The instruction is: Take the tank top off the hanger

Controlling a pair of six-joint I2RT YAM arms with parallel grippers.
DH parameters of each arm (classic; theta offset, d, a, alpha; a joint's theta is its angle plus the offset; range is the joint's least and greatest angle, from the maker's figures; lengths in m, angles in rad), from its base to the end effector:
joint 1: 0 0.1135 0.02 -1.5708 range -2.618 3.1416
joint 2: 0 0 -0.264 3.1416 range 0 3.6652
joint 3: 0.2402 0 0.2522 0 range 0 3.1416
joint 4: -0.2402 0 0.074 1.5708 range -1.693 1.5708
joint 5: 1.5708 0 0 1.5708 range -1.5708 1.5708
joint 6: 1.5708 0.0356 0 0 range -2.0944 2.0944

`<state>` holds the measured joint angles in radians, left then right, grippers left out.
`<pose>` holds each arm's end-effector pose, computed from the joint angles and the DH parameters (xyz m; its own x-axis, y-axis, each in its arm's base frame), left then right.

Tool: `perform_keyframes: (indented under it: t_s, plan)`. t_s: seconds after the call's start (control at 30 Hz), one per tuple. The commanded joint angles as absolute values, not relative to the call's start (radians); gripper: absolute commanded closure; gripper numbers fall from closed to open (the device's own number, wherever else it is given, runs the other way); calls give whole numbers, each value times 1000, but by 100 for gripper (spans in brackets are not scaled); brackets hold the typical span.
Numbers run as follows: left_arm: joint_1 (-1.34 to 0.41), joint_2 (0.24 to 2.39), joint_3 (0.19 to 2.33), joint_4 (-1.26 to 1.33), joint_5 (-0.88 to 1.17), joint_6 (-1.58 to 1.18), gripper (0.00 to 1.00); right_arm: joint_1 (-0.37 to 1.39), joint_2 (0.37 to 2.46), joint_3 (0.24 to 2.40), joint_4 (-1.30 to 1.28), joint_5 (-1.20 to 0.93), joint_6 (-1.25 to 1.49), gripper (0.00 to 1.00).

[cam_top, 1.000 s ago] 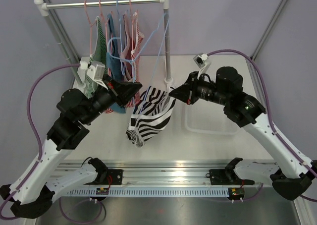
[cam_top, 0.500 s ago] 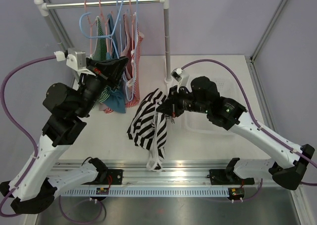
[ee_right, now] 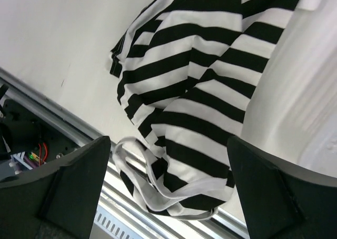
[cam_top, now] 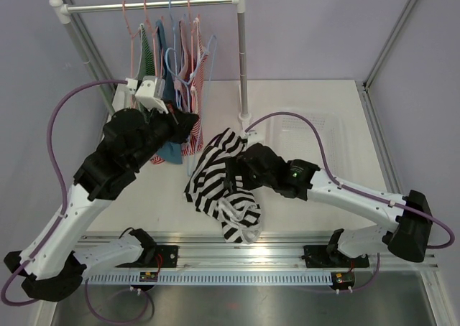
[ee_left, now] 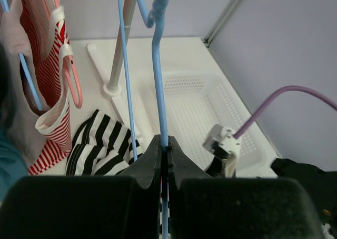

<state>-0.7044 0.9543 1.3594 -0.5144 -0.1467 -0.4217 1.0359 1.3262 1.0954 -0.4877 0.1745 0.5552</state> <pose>0.1386 -0.1109 0.4687 -0.2927 -0.2826 -0.9135 0.4495 0.8025 -0.3923 0.1533 0.2466 0.3002 -0.6966 -0.1574 -0.7000 -0.4865 0.8207 0.2997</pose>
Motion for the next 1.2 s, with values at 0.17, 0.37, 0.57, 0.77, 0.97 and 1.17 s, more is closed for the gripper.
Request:
perform_keyframes:
  t_s: [0.17, 0.37, 0.57, 0.77, 0.97, 1.17]
  plan:
    - [-709, 1253, 1808, -779, -252, -456, 100, 1040, 1177, 1134, -526, 327, 575, 1]
    - [-696, 1570, 2234, -985, -299, -431, 100, 1040, 1100, 1100, -551, 318, 587, 1]
    - [-647, 1765, 2444, -1025, -273, -394, 100, 1040, 1023, 1074, -564, 296, 592, 1]
    - [-609, 1822, 2441, -844, -223, -315, 100, 1040, 983, 1054, -571, 275, 588, 1]
    - [-540, 1927, 2528, -796, -170, -345, 100, 1040, 973, 1020, -549, 233, 595, 1]
    - [-485, 1982, 2549, -742, -68, -376, 100, 1040, 948, 962, -520, 180, 617, 1]
